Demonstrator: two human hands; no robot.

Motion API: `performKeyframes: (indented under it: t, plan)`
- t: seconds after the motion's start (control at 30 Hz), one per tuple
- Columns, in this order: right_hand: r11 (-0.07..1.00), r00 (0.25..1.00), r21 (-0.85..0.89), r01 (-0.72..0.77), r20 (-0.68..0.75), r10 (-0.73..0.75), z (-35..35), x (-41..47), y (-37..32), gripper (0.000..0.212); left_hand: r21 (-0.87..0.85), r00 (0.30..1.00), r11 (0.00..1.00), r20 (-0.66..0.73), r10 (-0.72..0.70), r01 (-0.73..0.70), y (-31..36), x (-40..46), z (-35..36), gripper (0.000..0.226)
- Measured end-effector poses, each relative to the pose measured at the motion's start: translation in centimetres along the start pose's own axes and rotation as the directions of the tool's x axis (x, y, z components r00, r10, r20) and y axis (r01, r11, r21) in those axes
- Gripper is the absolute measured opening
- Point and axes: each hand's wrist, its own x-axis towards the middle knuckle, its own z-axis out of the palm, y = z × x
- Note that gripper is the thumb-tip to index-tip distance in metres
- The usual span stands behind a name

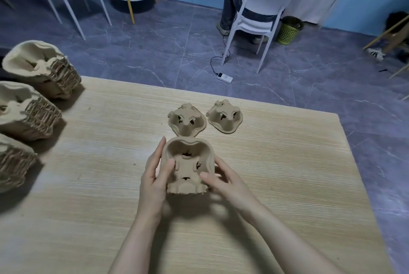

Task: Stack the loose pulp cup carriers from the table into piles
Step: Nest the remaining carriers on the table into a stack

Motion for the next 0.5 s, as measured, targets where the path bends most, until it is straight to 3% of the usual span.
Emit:
performKeyframes:
  t: [0.17, 0.23, 0.33, 0.4, 0.5]
  plan:
    - [0.971, 0.995, -0.234, 0.040, 0.101, -0.016, -2.2, 2.5, -1.6, 0.041, -0.096, 0.994, 0.995, -0.110, -0.016, 0.005, 0.0, -0.2, 0.1, 0.043]
    - [0.953, 0.996, -0.294, 0.080, -0.018, -0.090, -3.9, 4.7, -2.8, 0.033, -0.126, 0.993, 0.992, -0.113, -0.028, 0.013, 0.0, -0.2, 0.0, 0.041]
    - [0.834, 0.929, -0.536, 0.132, -0.227, -0.293, -6.5, 9.0, -4.7, 0.040, -0.139, 0.993, 0.990, -0.110, -0.042, 0.027, -0.2, 0.0, -0.2, 0.040]
    - [0.763, 0.890, -0.640, 0.096, -0.288, -0.354, -8.0, 12.0, -5.7, 0.046, -0.140, 0.993, 0.990, -0.112, -0.045, 0.029, -0.5, 0.1, -0.3, 0.040]
    - [0.670, 0.901, -0.742, -0.006, -0.295, -0.319, -9.4, 15.6, -6.8, 0.055, -0.130, 0.992, 0.991, -0.119, -0.039, 0.023, -0.7, 0.1, -0.3, 0.038]
